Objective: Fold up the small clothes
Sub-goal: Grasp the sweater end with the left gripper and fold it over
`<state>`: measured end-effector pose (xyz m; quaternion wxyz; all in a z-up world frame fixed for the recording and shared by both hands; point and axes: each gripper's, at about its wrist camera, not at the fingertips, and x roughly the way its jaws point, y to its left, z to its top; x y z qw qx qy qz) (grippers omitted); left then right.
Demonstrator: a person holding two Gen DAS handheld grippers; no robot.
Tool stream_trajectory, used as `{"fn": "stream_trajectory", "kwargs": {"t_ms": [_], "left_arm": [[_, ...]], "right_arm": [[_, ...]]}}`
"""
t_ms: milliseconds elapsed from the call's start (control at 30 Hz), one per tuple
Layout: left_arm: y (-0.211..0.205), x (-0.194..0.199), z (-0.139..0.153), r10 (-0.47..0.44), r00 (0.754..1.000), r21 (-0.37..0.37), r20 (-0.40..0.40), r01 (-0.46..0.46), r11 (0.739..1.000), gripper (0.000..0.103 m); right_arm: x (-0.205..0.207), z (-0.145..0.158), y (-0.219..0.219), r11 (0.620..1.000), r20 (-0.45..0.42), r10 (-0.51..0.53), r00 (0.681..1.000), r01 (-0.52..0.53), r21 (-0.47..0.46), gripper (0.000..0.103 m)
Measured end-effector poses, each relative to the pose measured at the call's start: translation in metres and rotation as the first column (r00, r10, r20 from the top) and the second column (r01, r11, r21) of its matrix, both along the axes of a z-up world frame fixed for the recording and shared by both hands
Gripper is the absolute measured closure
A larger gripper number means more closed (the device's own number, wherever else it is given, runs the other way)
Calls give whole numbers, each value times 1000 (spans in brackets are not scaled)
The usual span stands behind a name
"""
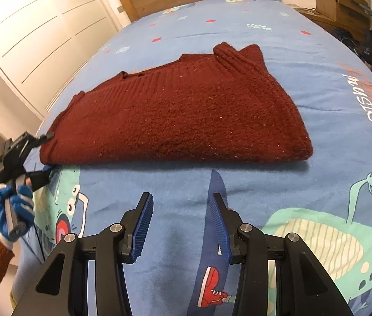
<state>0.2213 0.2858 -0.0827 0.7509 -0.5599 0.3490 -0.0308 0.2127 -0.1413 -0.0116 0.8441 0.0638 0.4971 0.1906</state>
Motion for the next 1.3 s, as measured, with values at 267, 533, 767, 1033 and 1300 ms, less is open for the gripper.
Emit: {"fn": "stream_trajectory", "kwargs": {"t_ms": [267,533,767,1033,1300], "left_arm": [[20,23,-8,72,997,-86,23,-70,994,47],[26,24,-6,68,997,-89,-26,-70,994,79],[11,35,27,60,998,-43,-1,-60,997,81],[-40,64,67,27,998,-51,63,-23,998,81],[-104,97,86,-41,991,-126,131,58,990,81]], "right_arm": [[4,4,3,1000,13,19,1000,-19,-5,57],[3,4,3,999,17,40,999,-40,8,57],[-2,2,-21,999,23,13,1000,-14,43,57],[-10,4,-58,994,37,-51,998,47,94,57],[-18,5,-100,985,47,-128,991,122,123,57]]}}
